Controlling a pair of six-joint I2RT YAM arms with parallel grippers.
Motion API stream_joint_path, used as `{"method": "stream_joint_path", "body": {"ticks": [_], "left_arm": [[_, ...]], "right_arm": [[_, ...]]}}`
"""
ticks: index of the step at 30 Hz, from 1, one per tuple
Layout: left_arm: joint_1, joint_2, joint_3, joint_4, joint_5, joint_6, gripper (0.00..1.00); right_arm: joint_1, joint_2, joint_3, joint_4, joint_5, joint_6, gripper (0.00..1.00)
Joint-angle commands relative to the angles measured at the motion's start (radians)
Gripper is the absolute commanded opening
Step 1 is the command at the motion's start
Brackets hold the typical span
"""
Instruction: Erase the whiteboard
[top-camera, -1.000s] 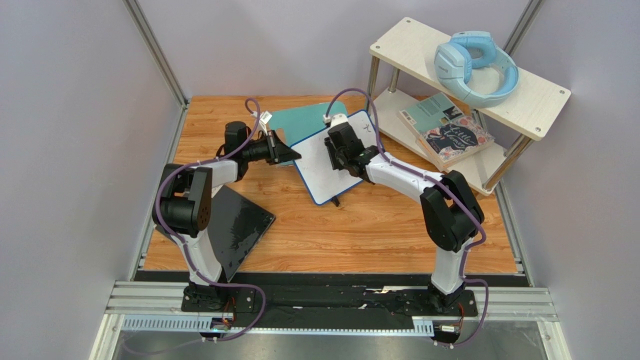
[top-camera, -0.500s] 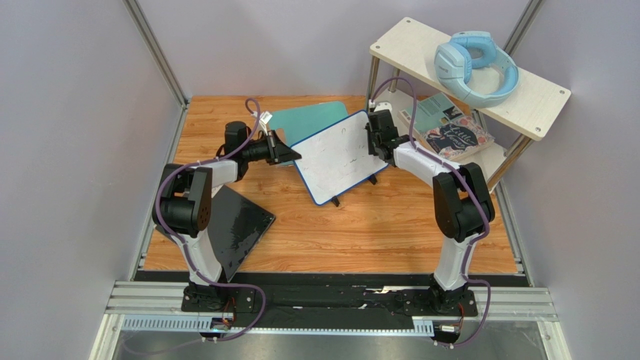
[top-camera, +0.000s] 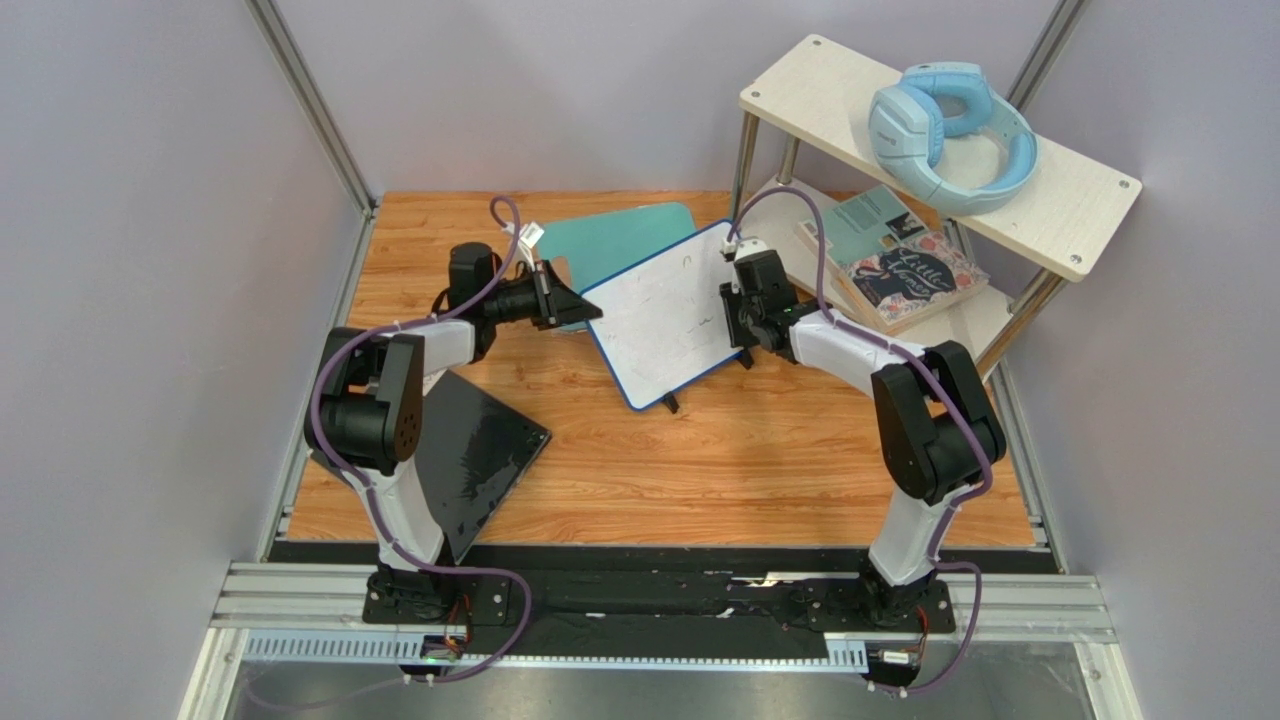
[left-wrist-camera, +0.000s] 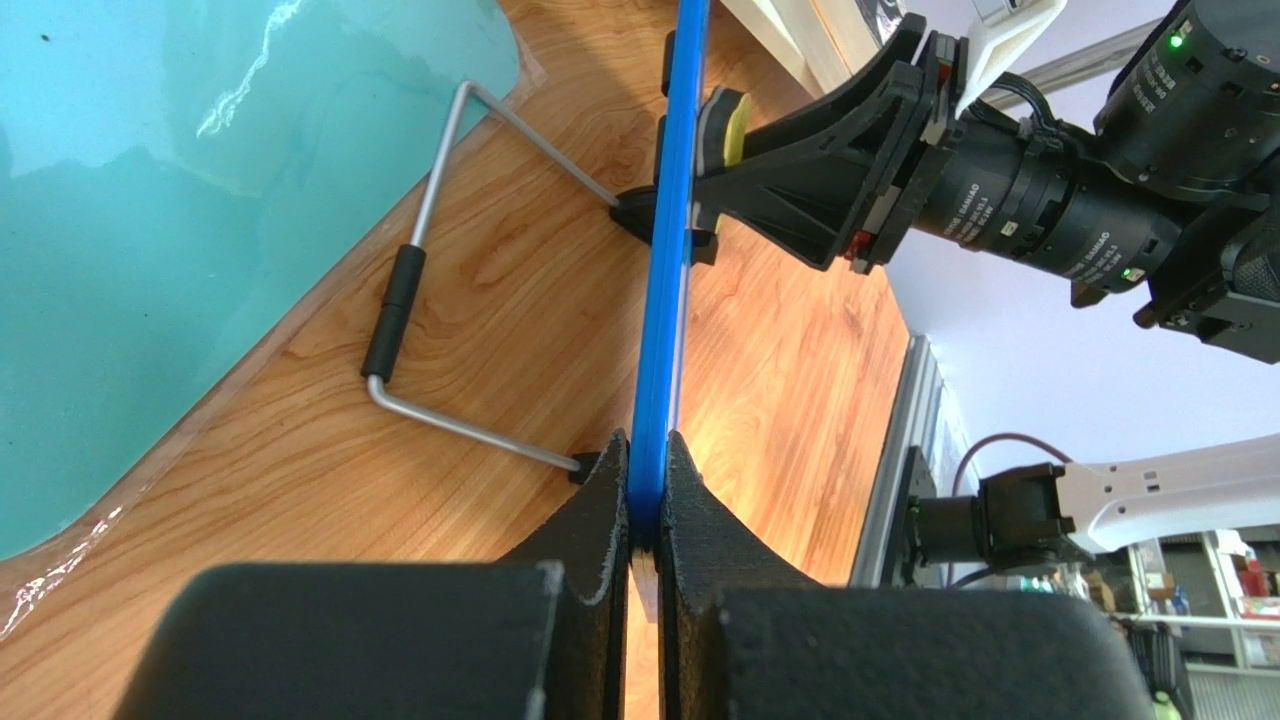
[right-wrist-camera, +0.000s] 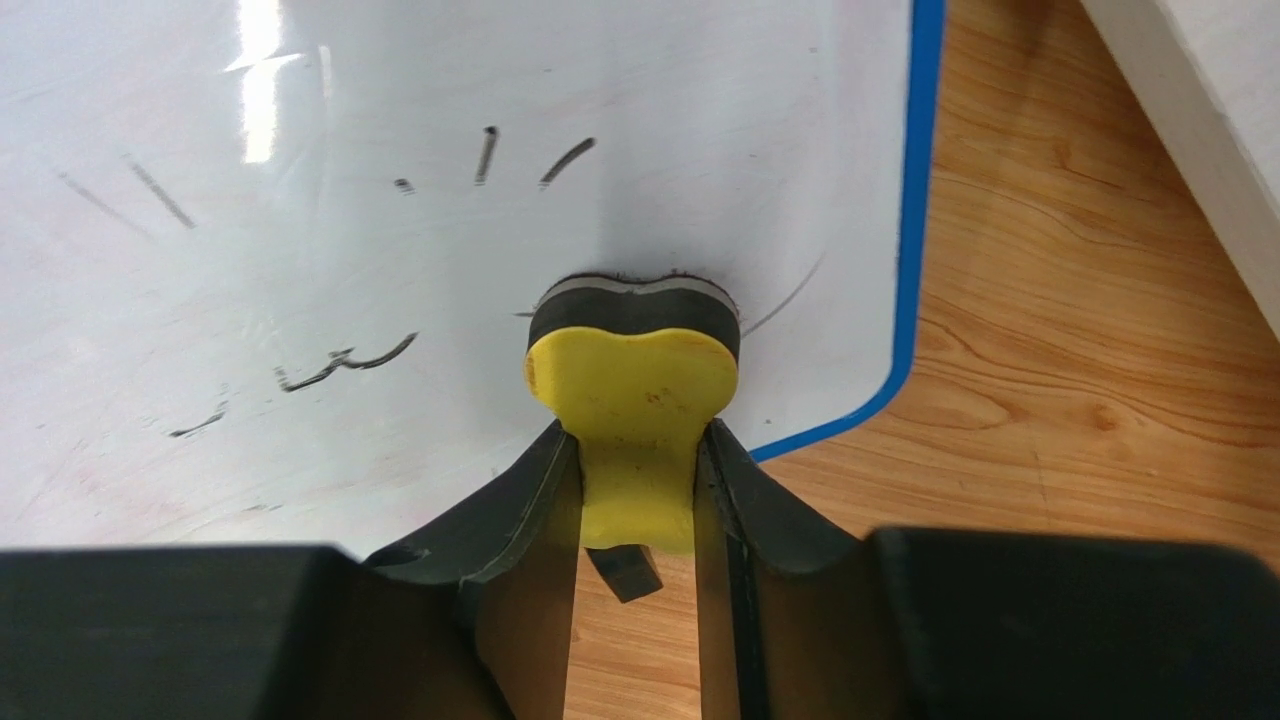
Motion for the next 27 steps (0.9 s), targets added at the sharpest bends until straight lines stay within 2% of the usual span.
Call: {"method": "stream_joint_path", "body": {"ticks": [1, 5, 13, 16, 27], "left_arm": [[-0.009, -0.001, 0.008, -0.019, 0.001, 0.087, 0.00], [-0.010, -0.001, 0.008, -0.021, 0.003, 0.087, 0.00], [-0.009, -0.004, 0.006, -0.019, 0.003, 0.087, 0.00], [-0.009, -0.004, 0.006, -0.018, 0.003, 0.087, 0.00], [-0.009, -0.004, 0.008, -0.021, 0.004, 0.086, 0.00]], "right_arm": [[0.054, 0.042, 0.010, 0.095, -0.294, 0.007, 0.00], [0.117, 0.059, 0.093, 0.055, -0.309, 0.003, 0.00], [0.266, 0.182, 0.289, -0.021, -0.227, 0.001, 0.00], [0.246, 0.209, 0.332, -0.028, -0.132, 0.055, 0.00], [0.096, 0.279, 0.515, -0.111, -0.016, 0.078, 0.00]]}}
